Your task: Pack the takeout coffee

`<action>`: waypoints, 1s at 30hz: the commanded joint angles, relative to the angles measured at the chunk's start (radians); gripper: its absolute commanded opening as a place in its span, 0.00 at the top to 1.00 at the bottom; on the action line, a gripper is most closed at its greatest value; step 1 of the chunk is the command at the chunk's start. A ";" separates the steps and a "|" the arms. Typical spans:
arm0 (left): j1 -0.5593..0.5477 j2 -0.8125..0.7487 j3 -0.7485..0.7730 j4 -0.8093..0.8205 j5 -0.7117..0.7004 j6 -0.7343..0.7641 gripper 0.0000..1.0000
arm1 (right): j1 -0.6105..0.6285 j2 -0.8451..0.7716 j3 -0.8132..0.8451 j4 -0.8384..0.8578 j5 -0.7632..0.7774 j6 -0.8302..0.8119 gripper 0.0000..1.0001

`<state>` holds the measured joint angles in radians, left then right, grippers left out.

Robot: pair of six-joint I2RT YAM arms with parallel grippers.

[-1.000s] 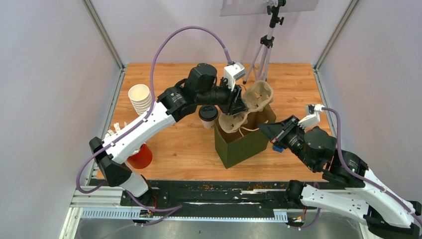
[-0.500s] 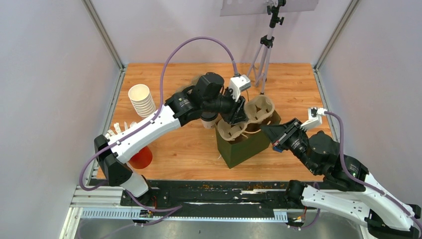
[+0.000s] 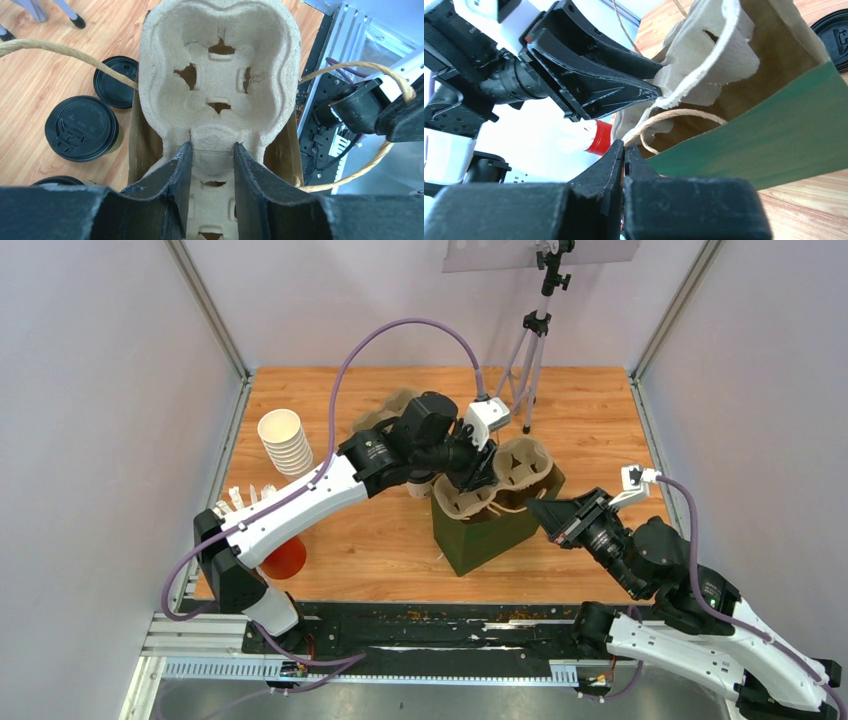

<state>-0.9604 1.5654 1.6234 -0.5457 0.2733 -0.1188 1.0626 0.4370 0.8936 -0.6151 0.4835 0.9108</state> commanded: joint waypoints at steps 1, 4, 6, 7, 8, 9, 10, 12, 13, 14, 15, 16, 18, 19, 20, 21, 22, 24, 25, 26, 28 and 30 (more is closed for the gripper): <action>-0.017 0.024 0.014 0.045 -0.019 0.038 0.71 | -0.004 -0.027 -0.016 0.059 -0.016 -0.020 1.00; -0.024 0.041 0.019 0.050 -0.027 0.040 0.72 | -0.003 -0.028 -0.021 0.061 -0.032 -0.032 1.00; -0.029 0.046 0.019 0.043 -0.043 0.045 0.72 | -0.003 -0.032 -0.022 0.061 -0.040 -0.039 1.00; -0.030 0.048 0.017 0.039 -0.053 0.048 0.72 | -0.003 -0.035 -0.024 0.061 -0.044 -0.050 1.00; -0.030 0.049 0.015 0.038 -0.061 0.052 0.72 | -0.003 -0.039 -0.024 0.059 -0.050 -0.059 1.00; -0.032 0.049 0.012 0.036 -0.068 0.056 0.72 | -0.003 -0.043 -0.023 0.056 -0.059 -0.065 1.00; -0.031 0.051 0.010 0.034 -0.074 0.059 0.72 | -0.003 -0.046 -0.024 0.053 -0.068 -0.075 1.00; -0.032 0.058 0.010 0.028 -0.076 0.065 0.72 | -0.003 -0.057 -0.023 0.033 -0.074 -0.083 1.00; -0.033 0.061 0.010 0.029 -0.074 0.066 0.72 | -0.004 -0.063 -0.024 0.023 -0.076 -0.081 1.00; -0.034 0.062 0.010 0.028 -0.071 0.068 0.72 | -0.004 -0.069 -0.026 0.018 -0.078 -0.080 1.00; -0.036 0.063 0.007 0.033 -0.071 0.068 0.72 | -0.005 -0.077 -0.031 0.019 -0.081 -0.081 1.00; -0.037 0.065 0.005 0.038 -0.071 0.069 0.72 | -0.003 -0.086 -0.040 0.024 -0.083 -0.080 1.00; -0.038 0.068 0.005 0.043 -0.070 0.070 0.72 | -0.003 -0.098 -0.049 0.030 -0.086 -0.077 1.00; -0.039 0.071 0.003 0.044 -0.069 0.069 0.72 | -0.002 -0.102 -0.050 0.026 -0.086 -0.073 1.00; -0.039 0.072 0.002 0.047 -0.068 0.068 0.72 | -0.003 -0.102 -0.049 0.024 -0.085 -0.070 1.00; -0.040 0.073 -0.002 0.052 -0.068 0.065 0.73 | -0.003 -0.102 -0.048 0.021 -0.084 -0.069 1.00; -0.042 0.071 -0.010 0.060 -0.066 0.057 0.73 | -0.003 -0.100 -0.048 0.020 -0.085 -0.068 1.00; -0.043 0.061 -0.033 0.090 -0.053 0.031 0.74 | -0.003 -0.097 -0.048 0.020 -0.082 -0.066 1.00; -0.044 0.048 -0.050 0.111 -0.045 0.015 0.74 | -0.003 -0.094 -0.047 0.020 -0.080 -0.064 1.00; -0.045 0.036 -0.071 0.146 -0.039 0.002 0.74 | -0.003 -0.091 -0.047 0.020 -0.079 -0.063 1.00; -0.049 0.010 -0.116 0.199 -0.037 -0.020 0.74 | -0.003 -0.085 -0.045 0.020 -0.079 -0.064 1.00; -0.049 -0.015 -0.157 0.248 -0.046 -0.033 0.73 | -0.003 -0.082 -0.046 0.022 -0.077 -0.063 1.00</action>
<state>-0.9989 1.6241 1.5249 -0.4313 0.2192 -0.1036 1.0618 0.3454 0.8459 -0.6094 0.4137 0.8577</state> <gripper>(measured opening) 0.400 0.017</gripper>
